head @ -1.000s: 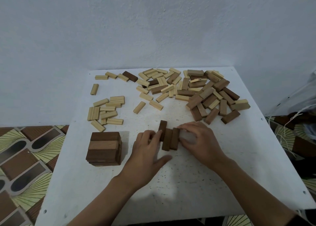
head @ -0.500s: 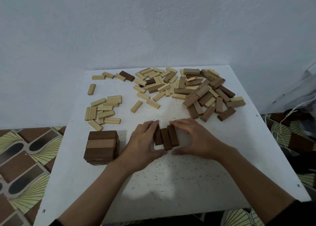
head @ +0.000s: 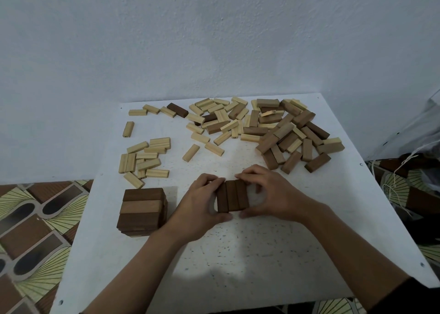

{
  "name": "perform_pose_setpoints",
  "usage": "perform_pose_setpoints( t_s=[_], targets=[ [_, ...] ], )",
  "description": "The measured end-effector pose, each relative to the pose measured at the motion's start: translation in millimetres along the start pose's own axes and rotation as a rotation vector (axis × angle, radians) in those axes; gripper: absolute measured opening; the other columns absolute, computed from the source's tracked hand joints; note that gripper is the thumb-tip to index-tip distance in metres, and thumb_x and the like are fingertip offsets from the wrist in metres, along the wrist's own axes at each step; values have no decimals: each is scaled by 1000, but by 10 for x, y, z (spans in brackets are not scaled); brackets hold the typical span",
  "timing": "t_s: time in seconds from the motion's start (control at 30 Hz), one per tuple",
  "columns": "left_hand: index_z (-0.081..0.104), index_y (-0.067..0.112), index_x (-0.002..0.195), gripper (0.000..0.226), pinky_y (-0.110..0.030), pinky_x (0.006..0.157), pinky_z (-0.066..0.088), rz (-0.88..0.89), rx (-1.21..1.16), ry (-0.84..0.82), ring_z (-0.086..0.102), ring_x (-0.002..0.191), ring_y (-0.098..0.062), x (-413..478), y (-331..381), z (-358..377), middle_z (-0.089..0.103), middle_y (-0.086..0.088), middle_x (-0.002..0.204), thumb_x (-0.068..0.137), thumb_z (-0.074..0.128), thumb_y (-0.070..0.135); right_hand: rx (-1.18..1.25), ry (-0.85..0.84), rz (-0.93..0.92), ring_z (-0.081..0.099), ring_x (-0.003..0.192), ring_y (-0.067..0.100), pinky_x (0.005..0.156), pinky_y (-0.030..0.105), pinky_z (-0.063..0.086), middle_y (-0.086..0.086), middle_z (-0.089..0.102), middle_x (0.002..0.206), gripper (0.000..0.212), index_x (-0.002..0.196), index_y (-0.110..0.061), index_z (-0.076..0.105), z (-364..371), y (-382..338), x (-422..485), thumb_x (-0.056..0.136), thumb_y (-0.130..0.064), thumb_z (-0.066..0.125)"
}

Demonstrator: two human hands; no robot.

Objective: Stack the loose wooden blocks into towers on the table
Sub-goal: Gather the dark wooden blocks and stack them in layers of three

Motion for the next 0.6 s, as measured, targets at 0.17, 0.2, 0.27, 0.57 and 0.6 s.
perform_pose_setpoints(
  t_s=[0.17, 0.2, 0.27, 0.57, 0.6],
  targets=[
    [52, 21, 140, 77, -5, 93, 34, -22, -49, -11, 47, 113, -6, 18, 7, -12, 43, 11, 126, 73, 88, 36, -2, 4, -36, 45, 110, -3, 82, 9, 35, -17, 47, 121, 80, 137, -26, 58, 20, -26, 44, 67, -51, 87],
    [52, 22, 138, 74, -11, 96, 39, -24, -50, -9, 47, 113, -8, 21, 19, -7, 43, 10, 126, 74, 87, 35, -2, 1, -38, 46, 109, -1, 82, 11, 36, -16, 48, 120, 78, 135, -26, 59, 12, -28, 52, 67, -51, 88],
    [52, 24, 134, 69, -29, 99, 46, -41, -30, -13, 47, 114, -14, 29, 47, 9, 42, 7, 127, 75, 86, 34, -15, -16, -49, 48, 108, 3, 86, 19, 42, -14, 48, 119, 75, 133, -25, 61, 12, -38, 71, 67, -50, 87],
    [52, 25, 135, 74, -43, 100, 48, -98, -26, 19, 49, 111, -19, 41, 36, 72, 41, 5, 127, 70, 89, 32, -9, -12, -60, 46, 110, 2, 86, 17, 40, -14, 47, 122, 75, 133, -27, 59, 33, -16, 62, 68, -50, 87],
    [52, 24, 135, 75, -43, 100, 48, -100, -23, 24, 49, 111, -19, 37, 37, 76, 41, 5, 127, 70, 89, 32, -12, -18, -60, 46, 111, 2, 88, 20, 42, -14, 47, 122, 74, 133, -27, 59, 35, -22, 62, 68, -52, 86]
  ],
)
Point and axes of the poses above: each hand's wrist, its own x-axis towards the middle knuckle, its own z-axis out of the palm, y = z × x, the point moved 6 cm from there along x, towards the middle knuckle
